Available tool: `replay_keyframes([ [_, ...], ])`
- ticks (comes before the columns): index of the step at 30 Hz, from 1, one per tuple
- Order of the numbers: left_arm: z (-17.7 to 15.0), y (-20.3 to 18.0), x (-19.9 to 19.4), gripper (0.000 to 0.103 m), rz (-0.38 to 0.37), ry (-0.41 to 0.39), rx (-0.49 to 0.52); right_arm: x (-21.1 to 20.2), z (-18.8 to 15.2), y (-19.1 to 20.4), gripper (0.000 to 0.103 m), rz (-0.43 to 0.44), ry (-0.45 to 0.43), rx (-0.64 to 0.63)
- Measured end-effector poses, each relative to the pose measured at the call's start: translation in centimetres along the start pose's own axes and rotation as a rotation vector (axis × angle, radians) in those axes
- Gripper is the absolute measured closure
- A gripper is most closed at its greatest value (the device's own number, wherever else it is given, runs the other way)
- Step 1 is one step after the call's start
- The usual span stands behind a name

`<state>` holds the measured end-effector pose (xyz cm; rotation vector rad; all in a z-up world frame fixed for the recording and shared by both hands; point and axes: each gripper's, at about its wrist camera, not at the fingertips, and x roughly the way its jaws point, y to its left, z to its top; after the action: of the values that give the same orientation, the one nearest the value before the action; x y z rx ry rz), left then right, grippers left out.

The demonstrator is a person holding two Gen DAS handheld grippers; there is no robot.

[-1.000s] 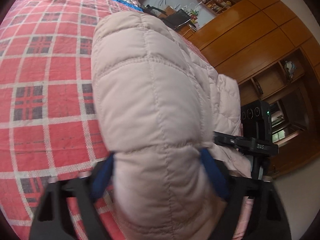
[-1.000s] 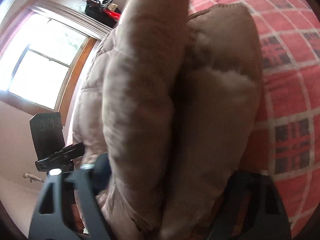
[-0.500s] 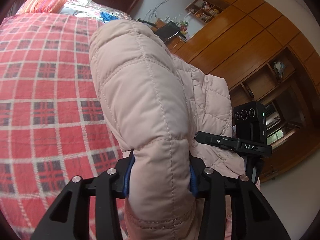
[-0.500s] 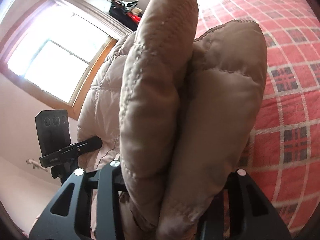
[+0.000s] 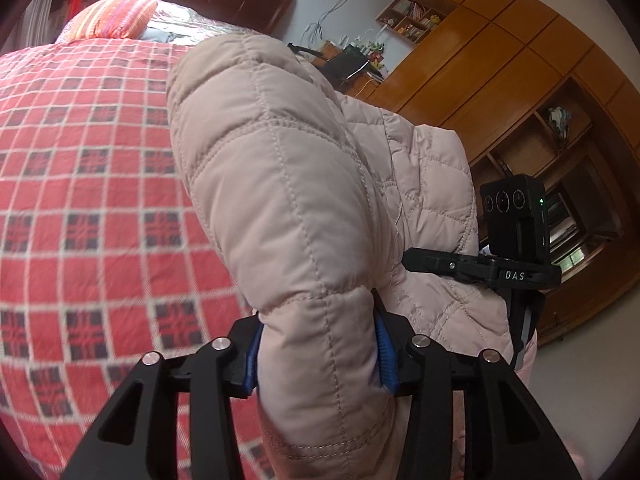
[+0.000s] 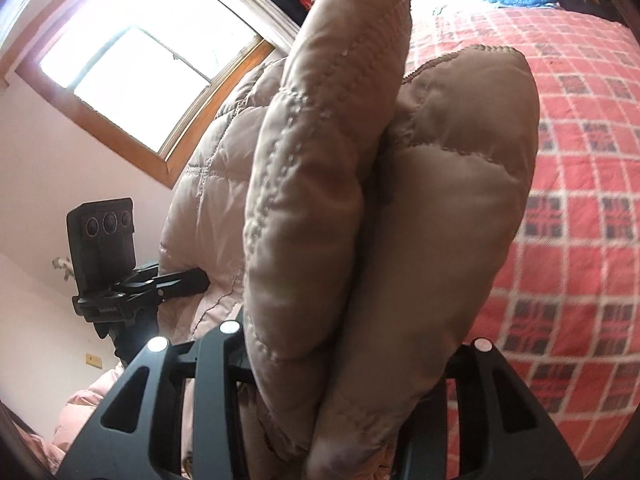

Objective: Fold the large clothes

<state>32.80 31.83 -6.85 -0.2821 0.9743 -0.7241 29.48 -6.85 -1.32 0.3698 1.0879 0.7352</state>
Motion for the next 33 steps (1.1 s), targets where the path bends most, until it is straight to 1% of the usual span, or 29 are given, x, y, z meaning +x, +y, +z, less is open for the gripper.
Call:
replay_keyframes([
  [1, -0.4, 0.2, -0.2, 0.057, 0.002, 0.000, -0.004, 0.5, -0.1, -0.2, 0.065, 0.007, 0.005, 0.008],
  [2, -0.9, 0.6, -0.2, 0.057, 0.005, 0.005, -0.008, 1.1, 0.9, -0.7, 0.065, 0.013, 0.010, 0.017],
  [3, -1.4, 1.2, -0.5, 0.057, 0.005, 0.009, -0.007, 1.6, 0.3, -1.1, 0.065, 0.022, 0.018, 0.027],
  [4, -1.8, 1.5, -0.5, 0.056, 0.005, 0.012, -0.011, 1.8, 1.0, -1.9, 0.065, 0.027, 0.023, 0.035],
  [8, -3.2, 3.6, 0.5, 0.055, 0.008, 0.048, -0.034, 4.7, 1.5, -4.1, 0.065, 0.036, 0.061, 0.083],
  [9, -3.4, 4.1, 0.9, 0.055, 0.013, 0.057, -0.033, 6.4, 3.0, -5.0, 0.065, 0.033, 0.069, 0.091],
  [12, -4.0, 5.3, 2.0, 0.052, 0.021, 0.061, -0.037, 7.7, 3.5, -7.1, 0.063, 0.051, 0.078, 0.117],
  [14, -4.2, 5.9, 2.4, 0.046, 0.015, 0.048, -0.026, 8.2, 4.4, -8.4, 0.062, 0.070, 0.076, 0.131],
  [15, -4.3, 6.1, 2.4, 0.045, 0.015, 0.045, -0.025, 8.6, 4.1, -8.5, 0.061, 0.071, 0.077, 0.134],
  [16, -4.5, 6.1, 2.6, 0.043, 0.020, 0.043, -0.018, 8.7, 4.2, -9.1, 0.060, 0.066, 0.079, 0.139],
  [17, -4.7, 5.9, 2.7, 0.039, 0.033, 0.039, -0.002, 8.4, 3.2, -9.9, 0.060, 0.061, 0.082, 0.141],
  [19, -5.3, 5.8, 3.0, 0.033, 0.067, 0.027, 0.024, 8.4, 1.8, -9.6, 0.058, 0.065, 0.084, 0.148],
  [20, -5.5, 5.8, 3.2, 0.030, 0.081, 0.022, 0.030, 8.4, 1.8, -10.4, 0.057, 0.071, 0.084, 0.161],
  [22, -5.7, 5.2, 3.2, 0.027, 0.092, 0.016, 0.028, 8.0, 1.4, -11.7, 0.054, 0.075, 0.079, 0.168],
  [25, -5.5, 5.7, 3.6, 0.025, 0.093, 0.013, 0.017, 7.7, 0.7, -12.9, 0.051, 0.086, 0.069, 0.167],
  [26, -5.6, 5.9, 3.7, 0.024, 0.093, 0.012, 0.013, 7.6, 0.5, -12.6, 0.051, 0.095, 0.068, 0.172],
  [28, -5.5, 6.1, 3.8, 0.023, 0.087, 0.010, -0.002, 7.6, 0.4, -13.7, 0.049, 0.115, 0.065, 0.185],
  [30, -5.9, 6.0, 3.4, 0.023, 0.087, 0.007, -0.011, 7.2, 0.6, -14.2, 0.046, 0.108, 0.057, 0.171],
  [31, -5.9, 5.8, 3.2, 0.023, 0.094, 0.008, -0.015, 6.8, 0.7, -14.3, 0.041, 0.090, 0.050, 0.166],
  [32, -5.9, 5.6, 2.9, 0.023, 0.102, 0.006, -0.020, 6.9, 0.1, -13.7, 0.038, 0.084, 0.044, 0.162],
  [33, -6.2, 5.7, 2.5, 0.023, 0.111, 0.004, -0.025, 6.3, 0.2, -13.6, 0.034, 0.052, 0.031, 0.148],
])
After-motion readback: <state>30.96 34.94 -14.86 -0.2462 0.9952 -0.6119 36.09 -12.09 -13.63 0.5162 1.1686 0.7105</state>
